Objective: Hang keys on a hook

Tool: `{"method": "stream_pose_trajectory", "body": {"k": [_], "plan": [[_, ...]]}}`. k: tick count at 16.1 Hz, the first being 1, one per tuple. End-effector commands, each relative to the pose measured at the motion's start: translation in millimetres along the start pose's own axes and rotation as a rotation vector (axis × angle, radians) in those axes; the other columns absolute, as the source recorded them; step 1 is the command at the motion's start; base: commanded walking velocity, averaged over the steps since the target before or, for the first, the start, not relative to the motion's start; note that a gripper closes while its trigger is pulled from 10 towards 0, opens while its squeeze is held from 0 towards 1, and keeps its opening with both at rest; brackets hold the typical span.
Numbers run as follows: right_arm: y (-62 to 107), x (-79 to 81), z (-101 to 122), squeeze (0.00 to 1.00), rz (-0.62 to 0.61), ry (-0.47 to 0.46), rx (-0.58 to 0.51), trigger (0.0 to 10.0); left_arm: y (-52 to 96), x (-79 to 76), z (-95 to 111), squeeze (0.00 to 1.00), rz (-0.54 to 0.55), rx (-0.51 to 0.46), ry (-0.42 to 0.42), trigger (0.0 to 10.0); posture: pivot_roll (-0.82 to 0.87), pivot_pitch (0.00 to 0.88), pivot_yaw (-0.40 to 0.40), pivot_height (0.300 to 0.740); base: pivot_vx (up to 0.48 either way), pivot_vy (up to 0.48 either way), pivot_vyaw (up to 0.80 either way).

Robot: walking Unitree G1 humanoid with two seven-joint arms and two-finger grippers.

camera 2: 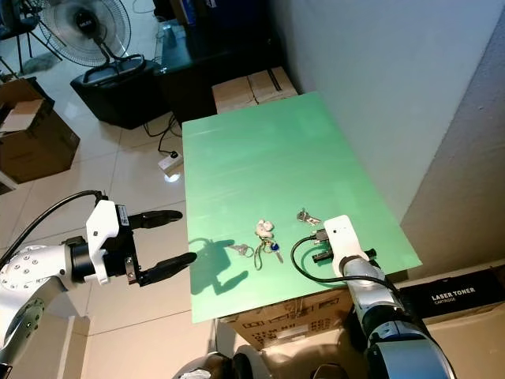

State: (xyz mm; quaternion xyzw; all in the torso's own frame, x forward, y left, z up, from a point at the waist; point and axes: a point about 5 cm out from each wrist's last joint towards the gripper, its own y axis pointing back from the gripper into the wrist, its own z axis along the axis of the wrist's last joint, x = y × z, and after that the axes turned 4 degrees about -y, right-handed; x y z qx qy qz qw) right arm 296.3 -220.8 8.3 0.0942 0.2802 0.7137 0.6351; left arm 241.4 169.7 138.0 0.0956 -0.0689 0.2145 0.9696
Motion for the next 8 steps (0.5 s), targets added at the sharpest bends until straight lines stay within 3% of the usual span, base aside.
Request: {"method": "stream_pose_trajectory", "body": {"k": [1,3,4,5,8], "plan": [[-1.0,10.3,0,0.0,0.027,-0.006,-0.015,0.0,6.2,2.2,1,0.0,0.002,0.02,-0.017,10.0,0.07,0.109,0.233,0.74,0.0,0.0,0.0],[-2.1,14.1,10,0.0,0.014,0.006,-0.087,0.0,6.7,2.7,1,0.0,0.002,0.022,-0.018,10.0,0.07,0.108,0.236,0.74,0.0,0.0,0.0],[-2.3,13.4,17,0.0,-0.014,0.023,-0.136,10.0,6.6,2.6,1,0.0,-0.003,0.024,-0.018,10.0,0.07,0.111,0.238,0.74,0.0,0.0,0.0],[-2.5,11.7,23,1.0,-0.02,0.013,-0.17,10.0,6.4,2.5,2,0.0,-0.009,0.026,-0.017,10.0,0.08,0.116,0.241,0.74,0.0,0.0,0.0],[-3.9,12.0,26,1.0,0.0,0.019,-0.164,10.0,6.5,2.8,2,0.0,-0.015,0.029,-0.012,10.0,0.08,0.117,0.244,0.74,0.0,0.0,0.0]]}}
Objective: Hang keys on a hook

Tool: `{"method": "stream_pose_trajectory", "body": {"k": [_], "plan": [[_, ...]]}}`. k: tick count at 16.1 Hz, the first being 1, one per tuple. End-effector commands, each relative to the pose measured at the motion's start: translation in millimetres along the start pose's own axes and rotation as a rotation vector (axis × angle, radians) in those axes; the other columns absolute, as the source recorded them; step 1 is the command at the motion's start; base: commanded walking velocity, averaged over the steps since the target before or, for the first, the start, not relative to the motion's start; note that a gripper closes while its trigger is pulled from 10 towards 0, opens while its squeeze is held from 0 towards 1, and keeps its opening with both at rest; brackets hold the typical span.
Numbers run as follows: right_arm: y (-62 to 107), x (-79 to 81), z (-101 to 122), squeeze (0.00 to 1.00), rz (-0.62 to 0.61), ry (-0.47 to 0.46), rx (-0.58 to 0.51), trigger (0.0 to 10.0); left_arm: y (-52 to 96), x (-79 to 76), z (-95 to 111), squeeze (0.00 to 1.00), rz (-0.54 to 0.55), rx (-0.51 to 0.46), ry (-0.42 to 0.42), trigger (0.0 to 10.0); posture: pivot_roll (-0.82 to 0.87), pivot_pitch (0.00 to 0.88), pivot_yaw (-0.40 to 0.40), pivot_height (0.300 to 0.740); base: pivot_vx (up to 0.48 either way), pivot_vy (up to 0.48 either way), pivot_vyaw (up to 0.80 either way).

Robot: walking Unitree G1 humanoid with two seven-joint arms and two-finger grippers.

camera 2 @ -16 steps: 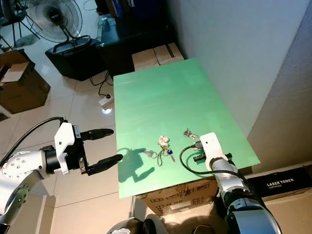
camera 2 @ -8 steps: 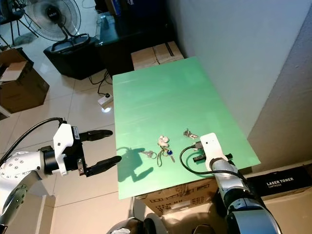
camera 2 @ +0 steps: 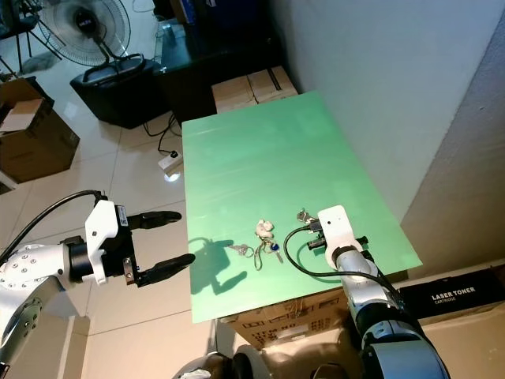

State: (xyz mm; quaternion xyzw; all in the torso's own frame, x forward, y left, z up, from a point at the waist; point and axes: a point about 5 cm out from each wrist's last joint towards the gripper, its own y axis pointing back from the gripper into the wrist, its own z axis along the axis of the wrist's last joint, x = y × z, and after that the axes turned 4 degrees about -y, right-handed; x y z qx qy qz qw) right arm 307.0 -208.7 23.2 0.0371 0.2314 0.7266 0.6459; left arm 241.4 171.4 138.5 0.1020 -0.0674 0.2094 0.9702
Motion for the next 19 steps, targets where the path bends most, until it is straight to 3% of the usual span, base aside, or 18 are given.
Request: {"method": "stream_pose_trajectory", "body": {"k": [1,9,10,19], "plan": [[-2.7,6.3,5,1.0,0.034,0.005,-0.009,10.0,5.0,2.0,2,0.0,-0.005,0.018,-0.011,10.0,0.08,0.117,0.244,0.74,0.0,0.0,0.0],[-0.4,-2.4,-11,1.0,0.08,0.06,0.144,10.0,6.1,1.7,2,0.0,-0.015,0.029,-0.014,10.0,0.09,0.126,0.244,0.74,0.0,0.0,0.0],[0.5,-1.3,-13,0.0,0.099,0.071,0.162,10.0,6.2,1.8,2,0.0,-0.015,0.031,-0.015,10.0,0.09,0.127,0.245,0.74,0.0,0.0,0.0],[2.4,-3.8,-16,0.0,0.133,0.098,0.168,10.0,5.5,2.8,3,0.0,-0.021,0.036,-0.02,10.0,0.1,0.134,0.245,0.74,0.0,0.0,0.0]]}}
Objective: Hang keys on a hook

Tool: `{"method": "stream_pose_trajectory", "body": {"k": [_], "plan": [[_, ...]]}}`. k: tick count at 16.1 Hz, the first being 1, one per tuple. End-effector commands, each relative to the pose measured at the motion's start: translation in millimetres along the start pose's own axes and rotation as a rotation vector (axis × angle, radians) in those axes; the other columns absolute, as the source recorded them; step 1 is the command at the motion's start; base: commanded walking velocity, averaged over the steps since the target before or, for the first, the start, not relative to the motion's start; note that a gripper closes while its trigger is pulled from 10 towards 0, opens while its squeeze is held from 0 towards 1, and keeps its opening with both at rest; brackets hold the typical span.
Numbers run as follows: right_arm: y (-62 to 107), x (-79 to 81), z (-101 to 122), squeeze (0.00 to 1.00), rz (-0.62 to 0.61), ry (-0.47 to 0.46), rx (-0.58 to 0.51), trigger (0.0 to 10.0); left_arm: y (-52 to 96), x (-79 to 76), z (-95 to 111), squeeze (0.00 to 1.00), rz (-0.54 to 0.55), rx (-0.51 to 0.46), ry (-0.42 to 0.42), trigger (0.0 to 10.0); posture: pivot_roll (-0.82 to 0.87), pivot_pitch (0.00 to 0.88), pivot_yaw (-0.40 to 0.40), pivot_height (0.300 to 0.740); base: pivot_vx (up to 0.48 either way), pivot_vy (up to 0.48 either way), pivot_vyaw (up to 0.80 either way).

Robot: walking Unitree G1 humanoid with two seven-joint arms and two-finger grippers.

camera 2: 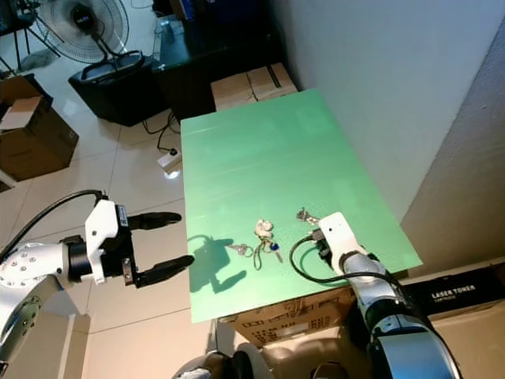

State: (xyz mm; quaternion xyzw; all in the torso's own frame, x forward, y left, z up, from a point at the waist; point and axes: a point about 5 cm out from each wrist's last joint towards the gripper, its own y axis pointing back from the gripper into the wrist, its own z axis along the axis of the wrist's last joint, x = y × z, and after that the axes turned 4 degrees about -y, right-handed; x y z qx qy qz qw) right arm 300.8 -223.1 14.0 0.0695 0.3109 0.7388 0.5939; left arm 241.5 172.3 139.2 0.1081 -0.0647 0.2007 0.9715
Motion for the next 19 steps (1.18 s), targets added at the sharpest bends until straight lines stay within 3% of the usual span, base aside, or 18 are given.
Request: {"method": "stream_pose_trajectory", "body": {"k": [1,3,5,6,10,19], "plan": [[-1.1,6.4,-1.8,0.0,0.031,0.026,0.017,10.0,4.8,2.2,2.2,0.0,-0.003,0.025,-0.021,10.0,0.1,0.134,0.245,0.74,0.0,0.0,0.0],[-0.5,5.7,-3.0,0.0,0.028,0.061,0.021,9.1,5.0,2.1,2.2,0.0,-0.005,0.026,-0.021,10.0,0.1,0.136,0.248,0.74,0.0,0.0,0.0],[-0.3,6.3,-3.0,0.0,0.033,0.086,0.016,7.6,5.1,1.9,1.9,0.0,-0.009,0.027,-0.018,10.0,0.1,0.136,0.247,0.74,0.0,0.0,0.0],[-0.3,6.5,-2.6,0.0,0.034,0.09,0.013,4.6,5.2,1.9,1.7,0.0,-0.009,0.027,-0.018,10.0,0.1,0.135,0.247,0.74,0.0,0.0,0.0],[-0.4,7.8,-2.9,0.0,0.044,0.101,0.014,0.0,5.7,1.4,1.0,0.0,-0.009,0.029,-0.02,10.0,0.1,0.13,0.245,0.74,0.0,0.0,0.0],[1.7,8.8,-9.8,0.0,0.054,0.08,0.027,0.0,5.7,0.0,0.4,0.0,-0.014,0.031,-0.022,10.0,0.09,0.112,0.245,0.74,0.0,0.0,0.0]]}}
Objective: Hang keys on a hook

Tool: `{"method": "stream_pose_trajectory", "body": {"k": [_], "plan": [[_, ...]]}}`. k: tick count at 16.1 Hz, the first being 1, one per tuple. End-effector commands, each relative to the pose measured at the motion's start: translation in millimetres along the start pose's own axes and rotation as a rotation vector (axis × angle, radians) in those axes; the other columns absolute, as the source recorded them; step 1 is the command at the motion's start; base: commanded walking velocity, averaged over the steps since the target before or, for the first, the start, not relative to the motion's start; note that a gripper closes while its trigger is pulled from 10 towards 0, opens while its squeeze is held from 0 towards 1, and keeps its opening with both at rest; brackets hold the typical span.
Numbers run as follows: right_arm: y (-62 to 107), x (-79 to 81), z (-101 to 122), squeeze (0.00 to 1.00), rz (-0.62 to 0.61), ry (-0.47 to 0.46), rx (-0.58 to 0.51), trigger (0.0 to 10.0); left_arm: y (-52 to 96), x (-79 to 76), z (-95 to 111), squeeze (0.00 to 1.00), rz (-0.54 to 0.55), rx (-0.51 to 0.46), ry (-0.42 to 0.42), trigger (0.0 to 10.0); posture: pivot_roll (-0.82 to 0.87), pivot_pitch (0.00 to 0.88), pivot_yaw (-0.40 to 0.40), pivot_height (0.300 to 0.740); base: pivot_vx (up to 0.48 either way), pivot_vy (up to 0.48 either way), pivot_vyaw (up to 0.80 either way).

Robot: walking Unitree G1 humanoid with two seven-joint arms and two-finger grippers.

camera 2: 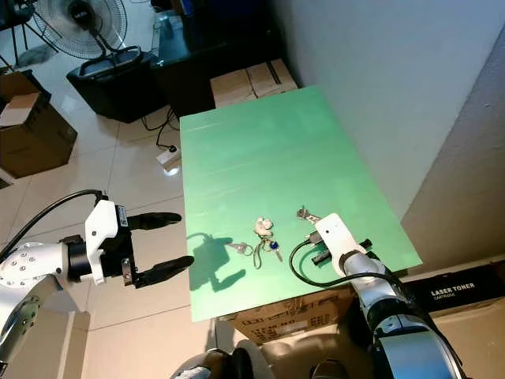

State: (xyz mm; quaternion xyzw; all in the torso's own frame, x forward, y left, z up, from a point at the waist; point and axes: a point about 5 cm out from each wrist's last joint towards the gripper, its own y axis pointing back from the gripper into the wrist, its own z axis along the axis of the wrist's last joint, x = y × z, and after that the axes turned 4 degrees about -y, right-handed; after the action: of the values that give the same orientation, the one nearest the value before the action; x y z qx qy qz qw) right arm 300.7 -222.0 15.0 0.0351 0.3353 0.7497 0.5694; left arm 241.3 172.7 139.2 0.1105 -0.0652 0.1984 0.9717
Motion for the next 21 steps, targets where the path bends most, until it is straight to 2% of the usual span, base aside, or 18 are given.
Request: {"method": "stream_pose_trajectory", "body": {"k": [1,4,7,10,15,16,17,18,19,21], "plan": [[1.5,9.0,-11,0.0,0.03,-0.02,0.034,0.0,5.2,-0.2,0,0.0,-0.008,0.027,-0.02,10.0,0.08,0.111,0.245,0.74,0.0,0.0,0.0],[1.4,8.8,-9,0.0,0.016,-0.018,0.014,0.0,5.2,-0.4,0,0.0,-0.006,0.028,-0.023,10.0,0.08,0.104,0.241,0.74,0.0,0.0,0.0],[-1.5,9.8,8,0.0,-0.068,-0.049,-0.098,0.0,5.2,0.6,0,0.0,0.004,0.027,-0.028,10.0,0.07,0.094,0.237,0.74,0.0,0.0,0.0],[-0.3,16.9,11,0.0,-0.145,-0.054,-0.154,0.0,3.3,3.2,-1,0.0,0.01,0.025,-0.033,10.0,0.06,0.086,0.239,0.74,0.0,0.0,0.0],[4.0,19.1,13,0.0,-0.238,-0.077,-0.215,0.0,2.7,7.6,-2,0.0,0.029,0.023,-0.043,10.0,0.04,0.074,0.233,0.74,0.0,0.0,0.0],[4.4,27.2,21,0.0,-0.231,-0.132,-0.274,10.0,4.7,12.0,-5,0.0,0.054,0.028,-0.05,10.0,0.01,0.055,0.22,0.74,0.0,0.0,0.0],[4.9,33.6,26,0.47,-0.212,-0.151,-0.306,10.0,5.0,14.9,-6,0.0,0.074,0.029,-0.053,10.0,0.0,0.047,0.212,0.74,0.0,0.0,0.0],[5.9,39.1,30,0.62,-0.197,-0.159,-0.329,10.0,4.6,17.2,-8,0.0,0.098,0.028,-0.054,10.0,-0.01,0.04,0.204,0.74,0.0,0.0,0.0],[8.7,45.6,30,1.0,-0.18,-0.162,-0.34,10.0,-0.6,22.1,-14,0.0,0.184,0.041,-0.057,10.0,-0.05,0.016,0.17,0.74,0.0,0.0,0.0],[12.1,48.8,25,1.0,-0.158,-0.169,-0.331,10.0,-10.1,26.8,-23,0.0,0.33,0.051,-0.045,10.0,-0.08,0.01,0.129,0.74,0.0,0.0,0.0]]}}
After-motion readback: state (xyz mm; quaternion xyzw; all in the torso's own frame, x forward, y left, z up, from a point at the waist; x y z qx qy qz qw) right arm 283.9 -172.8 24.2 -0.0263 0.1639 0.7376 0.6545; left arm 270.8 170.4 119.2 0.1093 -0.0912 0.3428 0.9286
